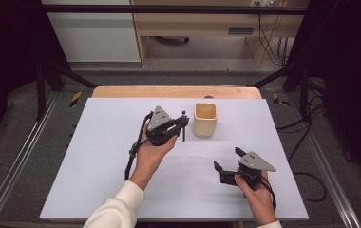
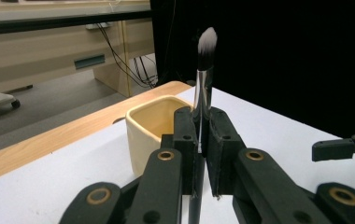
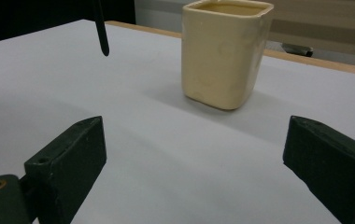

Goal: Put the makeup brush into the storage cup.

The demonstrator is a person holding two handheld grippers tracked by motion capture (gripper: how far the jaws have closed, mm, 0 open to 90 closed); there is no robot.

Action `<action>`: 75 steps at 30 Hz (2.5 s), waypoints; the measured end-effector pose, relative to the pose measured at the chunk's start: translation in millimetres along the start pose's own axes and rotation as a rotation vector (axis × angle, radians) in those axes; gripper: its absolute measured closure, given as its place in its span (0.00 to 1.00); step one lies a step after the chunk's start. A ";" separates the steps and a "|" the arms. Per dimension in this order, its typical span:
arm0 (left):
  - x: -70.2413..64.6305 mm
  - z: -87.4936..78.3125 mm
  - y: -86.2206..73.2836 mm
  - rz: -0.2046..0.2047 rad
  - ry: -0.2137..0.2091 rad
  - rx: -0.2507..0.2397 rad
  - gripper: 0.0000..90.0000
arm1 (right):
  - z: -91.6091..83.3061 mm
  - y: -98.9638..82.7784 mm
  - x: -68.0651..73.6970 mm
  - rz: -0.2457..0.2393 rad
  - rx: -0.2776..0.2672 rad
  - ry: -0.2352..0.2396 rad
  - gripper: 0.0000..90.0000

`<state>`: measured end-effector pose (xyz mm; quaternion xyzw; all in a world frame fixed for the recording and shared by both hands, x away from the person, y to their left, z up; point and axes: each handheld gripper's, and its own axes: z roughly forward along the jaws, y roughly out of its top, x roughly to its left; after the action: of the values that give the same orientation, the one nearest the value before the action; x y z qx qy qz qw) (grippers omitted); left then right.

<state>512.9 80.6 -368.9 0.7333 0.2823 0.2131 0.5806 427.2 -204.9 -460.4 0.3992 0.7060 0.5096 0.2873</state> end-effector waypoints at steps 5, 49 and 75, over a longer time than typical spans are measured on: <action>3.6 8.2 5.3 0.001 0.012 -0.010 0.92 | -0.6 -1.1 -5.8 -0.001 -0.006 -0.021 0.07; -0.2 49.6 31.9 0.005 0.033 -0.033 0.92 | -1.0 -0.4 -4.1 0.032 -0.053 0.020 0.06; -15.7 58.8 54.3 0.055 0.045 -0.040 0.92 | -0.1 -0.5 -3.4 0.039 -0.047 0.026 0.05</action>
<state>547.8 18.3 -329.7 0.7240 0.2707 0.2511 0.5827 428.8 -207.9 -460.9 0.3994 0.6895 0.5368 0.2774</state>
